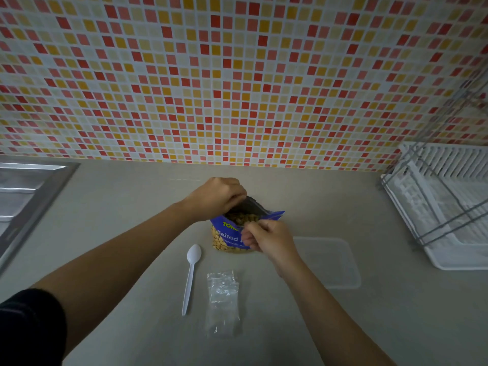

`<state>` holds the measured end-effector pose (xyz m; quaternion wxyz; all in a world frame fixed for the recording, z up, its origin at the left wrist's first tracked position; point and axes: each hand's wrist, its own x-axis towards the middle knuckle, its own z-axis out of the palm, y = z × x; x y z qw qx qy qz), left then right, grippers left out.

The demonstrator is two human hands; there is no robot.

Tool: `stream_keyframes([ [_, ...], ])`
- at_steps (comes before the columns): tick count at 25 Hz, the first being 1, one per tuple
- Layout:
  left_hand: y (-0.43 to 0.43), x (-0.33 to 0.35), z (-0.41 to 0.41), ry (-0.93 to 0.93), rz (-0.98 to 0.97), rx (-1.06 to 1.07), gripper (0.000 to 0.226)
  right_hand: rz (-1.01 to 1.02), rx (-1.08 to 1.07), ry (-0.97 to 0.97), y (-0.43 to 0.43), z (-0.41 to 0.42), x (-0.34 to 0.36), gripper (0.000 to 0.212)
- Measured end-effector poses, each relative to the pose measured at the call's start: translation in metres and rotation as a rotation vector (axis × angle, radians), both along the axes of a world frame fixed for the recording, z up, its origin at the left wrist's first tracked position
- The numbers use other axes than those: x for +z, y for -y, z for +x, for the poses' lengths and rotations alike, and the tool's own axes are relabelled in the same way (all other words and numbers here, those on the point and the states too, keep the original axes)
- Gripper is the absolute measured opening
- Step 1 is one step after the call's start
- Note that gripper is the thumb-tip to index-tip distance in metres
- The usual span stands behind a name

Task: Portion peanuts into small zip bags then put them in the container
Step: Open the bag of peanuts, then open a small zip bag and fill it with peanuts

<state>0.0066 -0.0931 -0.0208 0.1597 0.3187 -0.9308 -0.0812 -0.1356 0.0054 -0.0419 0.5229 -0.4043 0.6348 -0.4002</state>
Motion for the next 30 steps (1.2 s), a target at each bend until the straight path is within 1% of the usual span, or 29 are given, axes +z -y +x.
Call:
stream_keyframes([
  [2,-0.005,-0.002,0.001,-0.025,-0.077,-0.005,0.029,0.079,0.079,-0.087,-0.004,-0.004,0.01,0.028],
  [3,-0.008,-0.005,-0.001,-0.042,-0.095,-0.007,0.03,0.109,0.115,-0.131,-0.005,-0.006,0.015,0.029],
  [4,-0.01,-0.005,-0.003,-0.057,-0.078,0.002,0.027,0.108,0.14,-0.218,-0.006,-0.008,0.02,0.03],
  [5,-0.012,-0.002,-0.006,-0.082,-0.046,0.026,0.023,0.058,0.144,-0.376,-0.005,-0.012,0.021,0.029],
  [7,-0.013,0.003,-0.006,-0.09,0.031,0.041,0.018,-0.174,0.038,-0.762,-0.002,-0.019,0.019,0.025],
  [8,-0.014,0.004,-0.003,-0.074,0.056,0.024,0.015,-0.288,-0.012,-0.856,0.001,-0.023,0.017,0.021],
  [9,-0.014,0.003,0.0,-0.055,0.078,0.016,0.016,-0.345,-0.006,-0.873,0.004,-0.027,0.014,0.017],
  [11,-0.017,0.002,0.008,-0.002,0.162,0.074,0.021,-0.316,0.096,-0.798,0.008,-0.033,0.009,0.017],
  [13,-0.02,0.002,0.015,0.017,0.284,0.138,0.034,-0.225,0.192,-0.699,0.009,-0.038,0.011,0.034],
  [15,-0.022,0.003,0.018,0.0,0.374,0.141,0.047,-0.194,0.218,-0.632,0.011,-0.041,0.014,0.055],
  [16,-0.023,0.004,0.018,-0.008,0.398,0.133,0.051,-0.195,0.234,-0.619,0.01,-0.041,0.016,0.062],
  [18,-0.025,0.006,0.017,-0.018,0.403,0.127,0.055,-0.21,0.282,-0.598,0.01,-0.041,0.018,0.068],
  [22,-0.03,0.008,0.016,0.013,0.382,0.102,0.052,-0.267,0.332,-0.585,0.01,-0.046,0.014,0.064],
  [23,-0.033,0.007,0.017,-0.014,0.366,0.121,0.05,-0.269,0.345,-0.601,0.009,-0.048,0.013,0.065],
  [24,-0.039,0.004,0.019,-0.09,0.314,0.173,0.045,-0.268,0.359,-0.622,0.008,-0.05,0.011,0.065],
  [25,-0.048,-0.001,0.019,-0.228,0.207,0.253,0.04,-0.28,0.37,-0.638,0.006,-0.051,0.009,0.063],
  [27,-0.072,-0.016,0.02,-0.576,-0.032,0.398,0.027,-0.331,0.375,-0.644,0.003,-0.051,0.006,0.058],
  [28,-0.086,-0.027,0.021,-0.669,-0.072,0.429,0.021,-0.356,0.368,-0.65,0.001,-0.05,0.005,0.057],
  [29,-0.097,-0.042,0.023,-0.674,-0.053,0.42,0.017,-0.38,0.354,-0.663,0.0,-0.048,0.003,0.058],
  [30,-0.107,-0.057,0.026,-0.598,-0.004,0.375,0.016,-0.397,0.337,-0.675,-0.001,-0.047,0.001,0.058],
])
